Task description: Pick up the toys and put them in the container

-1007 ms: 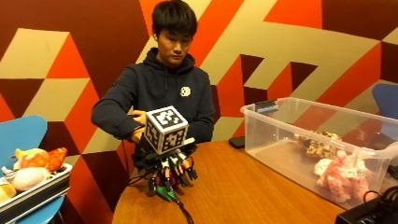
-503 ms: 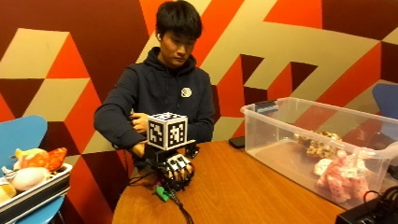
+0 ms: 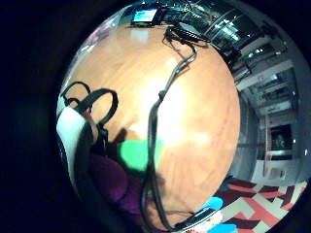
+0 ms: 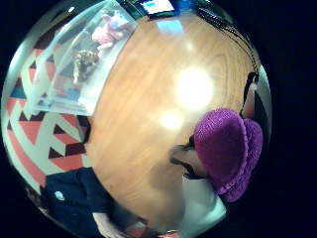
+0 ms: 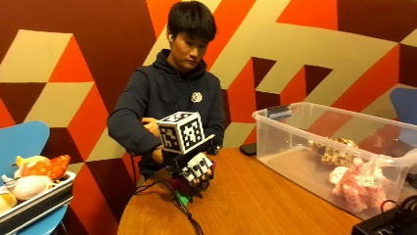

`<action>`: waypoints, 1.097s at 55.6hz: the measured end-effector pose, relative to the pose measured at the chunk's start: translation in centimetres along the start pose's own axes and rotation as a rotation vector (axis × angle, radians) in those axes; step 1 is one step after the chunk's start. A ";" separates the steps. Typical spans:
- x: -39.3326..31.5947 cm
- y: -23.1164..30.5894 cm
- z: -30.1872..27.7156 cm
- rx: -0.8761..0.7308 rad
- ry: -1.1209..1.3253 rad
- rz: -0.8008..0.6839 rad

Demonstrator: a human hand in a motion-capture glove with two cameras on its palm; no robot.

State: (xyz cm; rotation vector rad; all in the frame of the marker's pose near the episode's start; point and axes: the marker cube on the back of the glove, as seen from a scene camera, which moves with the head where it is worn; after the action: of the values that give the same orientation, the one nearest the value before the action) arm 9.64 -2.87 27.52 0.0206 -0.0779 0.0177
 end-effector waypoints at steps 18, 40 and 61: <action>-4.6 -4.3 -12.3 0.143 -0.030 -0.056; -19.1 -10.4 -22.3 0.288 -0.136 -0.245; -31.8 -15.0 -18.6 0.167 -0.292 -0.438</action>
State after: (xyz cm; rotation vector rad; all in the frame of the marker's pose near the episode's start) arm -20.33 -18.02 6.19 0.2069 -0.3623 -0.4176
